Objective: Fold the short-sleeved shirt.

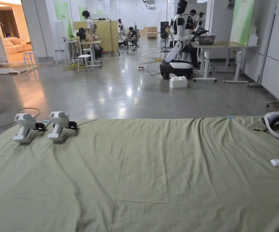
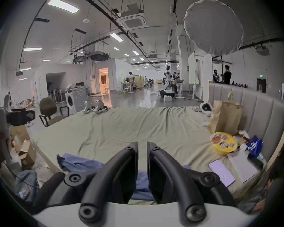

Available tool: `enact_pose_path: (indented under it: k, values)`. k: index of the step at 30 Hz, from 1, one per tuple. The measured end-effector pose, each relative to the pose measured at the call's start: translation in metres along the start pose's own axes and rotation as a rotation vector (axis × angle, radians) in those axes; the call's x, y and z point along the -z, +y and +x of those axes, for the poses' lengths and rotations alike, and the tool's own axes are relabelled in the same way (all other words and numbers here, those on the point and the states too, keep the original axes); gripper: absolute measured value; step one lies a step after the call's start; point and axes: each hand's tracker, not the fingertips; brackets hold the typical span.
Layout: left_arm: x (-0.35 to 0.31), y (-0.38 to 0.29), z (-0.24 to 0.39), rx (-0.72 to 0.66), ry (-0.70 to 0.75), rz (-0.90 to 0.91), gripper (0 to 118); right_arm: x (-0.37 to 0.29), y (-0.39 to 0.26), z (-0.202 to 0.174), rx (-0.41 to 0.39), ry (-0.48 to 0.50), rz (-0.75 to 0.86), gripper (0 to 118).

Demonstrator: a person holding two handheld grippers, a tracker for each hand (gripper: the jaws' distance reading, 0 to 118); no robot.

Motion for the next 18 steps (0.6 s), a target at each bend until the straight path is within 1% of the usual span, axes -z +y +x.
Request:
enact_pose_path:
  k: [1, 2, 5, 7, 8, 11, 12, 13, 14, 15, 16, 17, 18]
  values:
    - [-0.002, -0.003, 0.001, 0.002, -0.002, 0.010, 2, 0.001, -0.003, -0.003, 0.038, 0.045, -0.021, 12]
    - [-0.004, -0.001, 0.001, -0.007, -0.068, -0.007, 2, 0.002, -0.005, -0.006, 0.041, 0.044, -0.028, 10]
    - [-0.002, 0.001, 0.005, 0.021, -0.043, -0.012, 2, 0.005, -0.012, -0.011, -0.026, 0.007, -0.032, 10]
    - [-0.004, 0.003, 0.001, 0.020, -0.042, -0.011, 2, 0.005, -0.013, -0.006, -0.013, 0.012, -0.024, 10]
    - [-0.004, 0.004, -0.004, -0.004, -0.056, -0.011, 2, 0.004, -0.011, -0.004, -0.006, 0.015, -0.019, 10]
    - [0.002, 0.001, -0.025, -0.123, -0.060, -0.057, 2, 0.003, -0.011, 0.001, -0.006, -0.005, -0.013, 10]
    - [0.011, -0.002, -0.039, -0.169, -0.048, -0.124, 2, 0.003, -0.011, 0.004, -0.002, -0.006, -0.014, 10]
    - [0.018, -0.010, -0.052, -0.218, 0.007, -0.142, 2, 0.003, -0.012, 0.007, 0.009, -0.005, -0.025, 10]
    - [0.026, -0.024, -0.072, -0.290, 0.038, -0.137, 2, 0.002, -0.015, 0.010, 0.021, -0.001, -0.032, 8]
    - [0.034, -0.039, -0.094, -0.383, 0.038, -0.153, 2, 0.000, -0.014, 0.006, 0.031, 0.007, -0.039, 8]
    - [0.043, -0.053, -0.115, -0.491, 0.026, -0.208, 2, 0.000, -0.015, 0.006, 0.032, 0.005, -0.050, 8]
    - [0.050, -0.068, -0.132, -0.571, 0.001, -0.234, 2, -0.002, -0.016, 0.007, 0.031, -0.001, -0.056, 8]
    - [0.057, -0.085, -0.148, -0.616, -0.019, -0.244, 2, -0.003, -0.018, 0.008, 0.029, -0.005, -0.064, 8]
